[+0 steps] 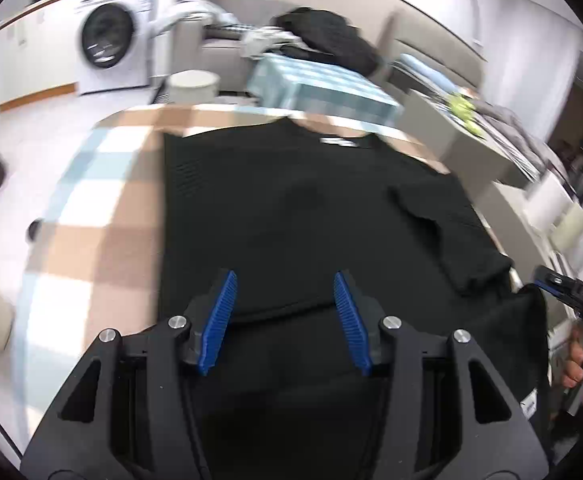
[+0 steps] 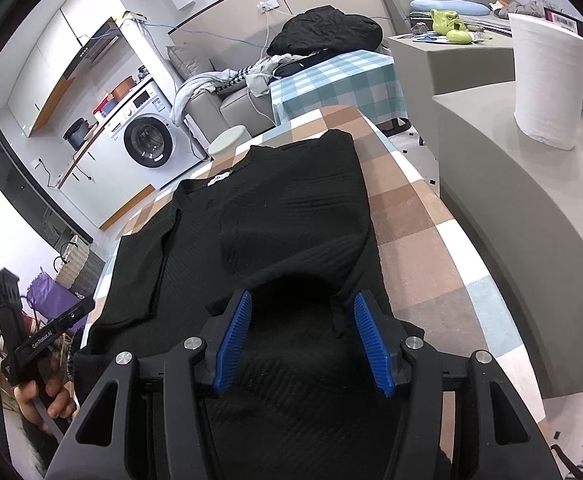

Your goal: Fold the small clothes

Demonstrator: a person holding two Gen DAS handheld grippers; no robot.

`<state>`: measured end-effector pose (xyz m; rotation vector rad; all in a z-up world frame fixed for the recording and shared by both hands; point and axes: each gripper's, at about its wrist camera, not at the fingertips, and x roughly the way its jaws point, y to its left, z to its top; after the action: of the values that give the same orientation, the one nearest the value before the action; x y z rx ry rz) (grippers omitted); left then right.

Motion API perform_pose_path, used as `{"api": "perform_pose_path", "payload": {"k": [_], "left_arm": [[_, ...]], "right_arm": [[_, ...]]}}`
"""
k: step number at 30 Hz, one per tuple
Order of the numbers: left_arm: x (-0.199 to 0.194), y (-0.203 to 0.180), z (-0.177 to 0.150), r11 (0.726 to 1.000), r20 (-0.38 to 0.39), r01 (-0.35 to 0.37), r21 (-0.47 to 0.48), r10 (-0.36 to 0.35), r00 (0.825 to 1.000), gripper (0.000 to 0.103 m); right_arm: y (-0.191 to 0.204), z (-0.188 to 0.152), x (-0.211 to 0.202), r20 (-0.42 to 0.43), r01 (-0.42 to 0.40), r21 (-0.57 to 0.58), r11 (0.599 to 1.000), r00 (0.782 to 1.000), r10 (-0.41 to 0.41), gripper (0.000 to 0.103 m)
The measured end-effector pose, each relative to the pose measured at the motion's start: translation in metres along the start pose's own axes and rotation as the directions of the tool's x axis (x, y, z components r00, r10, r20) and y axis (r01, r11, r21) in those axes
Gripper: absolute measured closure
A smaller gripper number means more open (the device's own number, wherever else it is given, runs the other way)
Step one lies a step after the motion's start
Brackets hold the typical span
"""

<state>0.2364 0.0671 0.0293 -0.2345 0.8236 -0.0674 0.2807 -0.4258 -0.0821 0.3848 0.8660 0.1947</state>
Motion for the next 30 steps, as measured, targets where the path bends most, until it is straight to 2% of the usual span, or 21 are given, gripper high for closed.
{"api": "perform_pose_path", "payload": {"k": [4,6,7,8,11,14,16,18,19,20,21,23,28,30], "left_arm": [[-0.019,0.05,-0.034,0.993,0.012,-0.103,-0.051,0.104,0.995,0.055],[-0.028,0.069,-0.046,0.987,0.012,-0.14,-0.079,0.141,0.99,0.05],[-0.033,0.08,-0.052,0.983,0.007,-0.154,-0.099,0.155,0.988,0.043],[-0.037,0.088,-0.059,0.981,0.004,-0.156,-0.115,0.157,0.988,0.037],[-0.04,0.108,-0.079,0.979,-0.03,-0.134,-0.157,0.131,0.991,0.037],[-0.032,0.112,-0.093,0.979,-0.063,-0.146,-0.144,0.139,0.988,0.037],[-0.028,0.112,-0.098,0.979,-0.066,-0.152,-0.135,0.145,0.987,0.037],[-0.025,0.112,-0.101,0.979,-0.069,-0.148,-0.136,0.14,0.988,0.05],[-0.023,0.114,-0.102,0.98,-0.078,-0.14,-0.142,0.13,0.988,0.072],[-0.021,0.111,-0.1,0.979,-0.083,-0.146,-0.145,0.135,0.987,0.09],[-0.022,0.114,-0.1,0.976,-0.077,-0.158,-0.15,0.147,0.986,0.093],[-0.025,0.116,-0.099,0.975,-0.053,-0.147,-0.167,0.14,0.989,0.096],[-0.03,0.12,-0.098,0.968,-0.031,-0.165,-0.19,0.162,0.986,0.098],[-0.031,0.12,-0.099,0.967,-0.03,-0.163,-0.194,0.161,0.987,0.098]], "right_arm": [[-0.002,0.001,-0.014,0.021,0.022,-0.033,0.999,1.0,-0.021,0.048],[-0.009,0.001,-0.028,0.048,0.039,-0.041,0.998,0.998,-0.037,0.045],[-0.013,0.001,-0.033,0.055,0.049,-0.04,0.998,0.997,-0.047,0.042],[-0.02,-0.001,-0.038,0.052,0.061,-0.035,0.998,0.997,-0.059,0.037],[-0.033,-0.01,-0.033,-0.012,0.072,-0.03,0.997,0.997,-0.073,0.035],[-0.041,-0.022,-0.016,-0.074,0.061,0.0,0.998,0.995,-0.061,0.036],[-0.043,-0.026,-0.005,-0.083,0.037,0.025,0.999,0.996,-0.035,0.042],[-0.043,-0.026,0.006,-0.085,0.016,0.04,0.999,0.996,-0.012,0.057],[-0.043,-0.024,0.011,-0.086,0.007,0.049,0.999,0.996,-0.003,0.063],[-0.043,-0.023,0.015,-0.086,0.008,0.058,0.998,0.996,-0.003,0.072],[-0.042,-0.021,0.018,-0.075,0.011,0.063,0.998,0.997,-0.006,0.081],[-0.041,-0.016,0.019,-0.046,0.001,0.078,0.997,0.999,0.003,0.089],[-0.036,-0.003,0.027,-0.036,0.001,0.088,0.996,0.999,0.002,0.09],[-0.034,-0.003,0.03,-0.067,0.038,0.069,0.997,0.997,-0.034,0.089]]}}
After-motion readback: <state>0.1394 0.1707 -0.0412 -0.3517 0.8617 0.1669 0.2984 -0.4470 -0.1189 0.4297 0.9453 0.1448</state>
